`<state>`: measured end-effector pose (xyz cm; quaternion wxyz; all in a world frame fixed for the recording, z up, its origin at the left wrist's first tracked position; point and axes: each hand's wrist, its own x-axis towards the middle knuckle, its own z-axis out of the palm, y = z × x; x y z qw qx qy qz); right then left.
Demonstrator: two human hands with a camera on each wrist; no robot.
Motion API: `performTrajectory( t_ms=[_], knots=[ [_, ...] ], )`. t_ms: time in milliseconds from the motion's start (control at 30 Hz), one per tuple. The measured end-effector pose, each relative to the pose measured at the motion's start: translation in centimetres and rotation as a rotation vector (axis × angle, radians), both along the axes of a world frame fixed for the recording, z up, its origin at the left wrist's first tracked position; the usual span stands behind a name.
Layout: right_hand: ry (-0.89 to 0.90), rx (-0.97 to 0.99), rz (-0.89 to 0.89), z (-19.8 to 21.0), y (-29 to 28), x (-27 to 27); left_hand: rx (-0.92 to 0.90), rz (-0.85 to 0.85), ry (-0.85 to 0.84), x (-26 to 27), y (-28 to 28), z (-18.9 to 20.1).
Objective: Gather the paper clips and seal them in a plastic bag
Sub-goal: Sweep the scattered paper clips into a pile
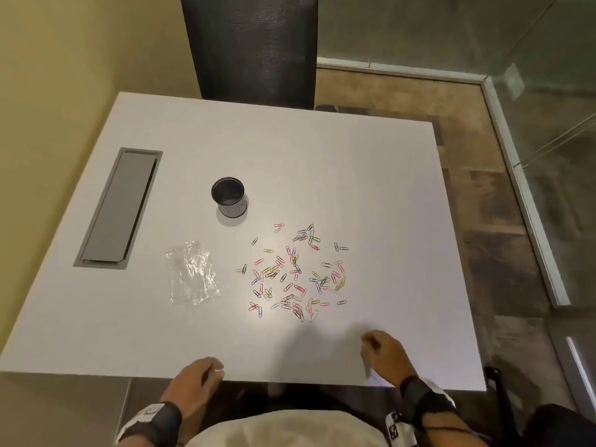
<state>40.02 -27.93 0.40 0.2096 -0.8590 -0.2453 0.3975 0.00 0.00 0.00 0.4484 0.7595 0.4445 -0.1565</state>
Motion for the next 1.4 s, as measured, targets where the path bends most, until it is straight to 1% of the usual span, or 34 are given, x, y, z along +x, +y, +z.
performTrajectory(
  t_ms=[67, 133, 233, 300, 467, 567, 667, 733, 800, 867, 933, 1000, 1033, 1100, 1167, 1267, 1333, 1400],
  knots=[
    [-0.101, 0.088, -0.056, -1.0, 2.0, 0.4, 0.036, 0.055, -0.036, 2.3, 0.2, 0.0],
    [-0.165, 0.124, -0.058, -1.7, 4.6, 0.6, 0.054, 0.074, -0.112, 4.9, 0.2, 0.3],
    [-0.201, 0.075, -0.072, -3.4, 7.6, 0.0, 0.119, 0.047, -0.177, 7.9, 0.0, -0.7],
    [-0.251, 0.047, -0.064, -4.0, 9.7, -0.9, 0.164, 0.075, -0.166, 9.6, -0.6, -2.2],
    [-0.353, 0.044, -0.014, -5.1, 13.8, -3.8, 0.197, 0.252, -0.084, 13.3, -2.6, -4.1],
    [-0.359, 0.075, 0.03, -4.7, 16.2, -5.2, 0.221, 0.311, -0.065, 14.3, -3.4, -4.9],
    [-0.313, 0.108, 0.091, -4.3, 18.1, -6.0, 0.261, 0.311, -0.049, 15.2, -3.6, -5.6],
    [-0.249, 0.165, 0.164, -4.1, 18.6, -5.9, 0.284, 0.292, -0.029, 16.0, -3.5, -5.9],
    [-0.117, 0.279, 0.193, -3.3, 18.5, -5.4, 0.3, 0.264, -0.019, 17.2, -3.4, -5.9],
    [0.029, 0.37, 0.08, -1.7, 18.1, -4.1, 0.315, 0.232, -0.033, 18.8, -3.6, -5.6],
    [0.016, 0.402, -0.069, -0.6, 17.6, -2.3, 0.312, 0.218, -0.075, 21.0, -4.1, -4.8],
    [-0.022, 0.398, -0.186, -0.6, 17.2, -0.1, 0.301, 0.214, -0.124, 23.3, -4.7, -4.2],
    [-0.026, 0.387, -0.224, -0.9, 17.0, 1.1, 0.29, 0.215, -0.147, 24.4, -5.0, -4.0],
    [-0.029, 0.342, -0.245, -1.8, 16.9, 3.1, 0.242, 0.209, -0.187, 26.3, -5.5, -4.0],
    [-0.079, 0.306, -0.188, -2.9, 17.0, 4.7, 0.199, 0.19, -0.232, 27.7, -5.6, -4.1],
    [-0.227, 0.281, -0.011, -4.4, 18.2, 6.4, 0.205, 0.194, -0.351, 27.6, -4.5, -3.8],
    [-0.3, 0.276, 0.107, -4.8, 19.5, 6.8, 0.246, 0.239, -0.398, 26.5, -2.5, -3.6],
    [-0.324, 0.274, 0.203, -4.7, 20.7, 6.6, 0.278, 0.328, -0.362, 25.1, 0.2, -4.0]
  ],
)
